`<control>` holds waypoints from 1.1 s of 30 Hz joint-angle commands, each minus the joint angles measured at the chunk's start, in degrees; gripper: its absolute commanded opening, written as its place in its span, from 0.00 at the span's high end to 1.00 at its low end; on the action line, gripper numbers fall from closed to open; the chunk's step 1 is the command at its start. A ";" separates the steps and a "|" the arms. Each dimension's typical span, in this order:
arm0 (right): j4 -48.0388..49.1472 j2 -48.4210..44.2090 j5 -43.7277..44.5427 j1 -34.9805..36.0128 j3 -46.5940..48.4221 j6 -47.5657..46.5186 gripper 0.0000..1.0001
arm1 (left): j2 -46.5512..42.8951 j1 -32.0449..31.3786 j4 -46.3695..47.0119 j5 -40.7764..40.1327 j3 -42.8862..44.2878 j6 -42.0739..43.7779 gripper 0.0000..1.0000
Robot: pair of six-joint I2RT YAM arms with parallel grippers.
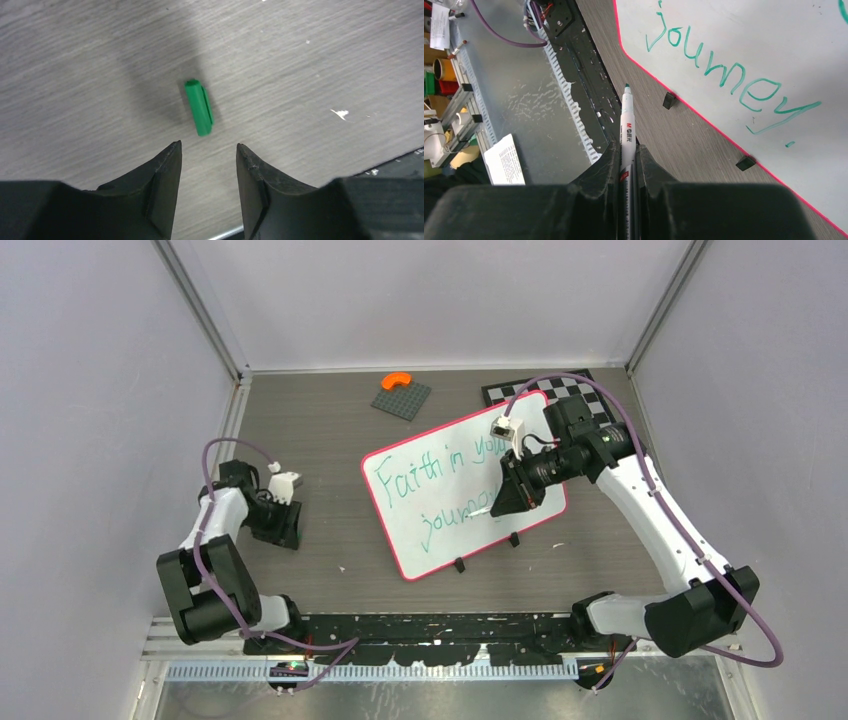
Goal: Write a sentence on the whiteboard
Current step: Close the whiteboard marker at the center of the board.
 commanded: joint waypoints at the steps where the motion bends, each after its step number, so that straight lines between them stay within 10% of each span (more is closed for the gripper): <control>1: 0.19 -2.23 -0.85 0.18 0.39 -0.54 1.00 | 1.09 -2.77 10.53 -6.03 -1.94 -2.49 0.56; 16: -0.03 -1.56 0.34 0.25 1.02 -1.26 1.00 | 4.21 -11.89 12.37 -12.50 -3.90 -1.92 0.59; 28: 0.31 -1.11 0.68 0.21 0.83 -0.33 1.00 | 5.37 -13.62 8.21 -10.71 -0.25 -2.70 0.98; 33: 0.15 -0.30 -0.36 0.46 0.67 1.16 1.00 | -2.06 -13.59 -0.57 -5.46 9.57 -4.16 1.00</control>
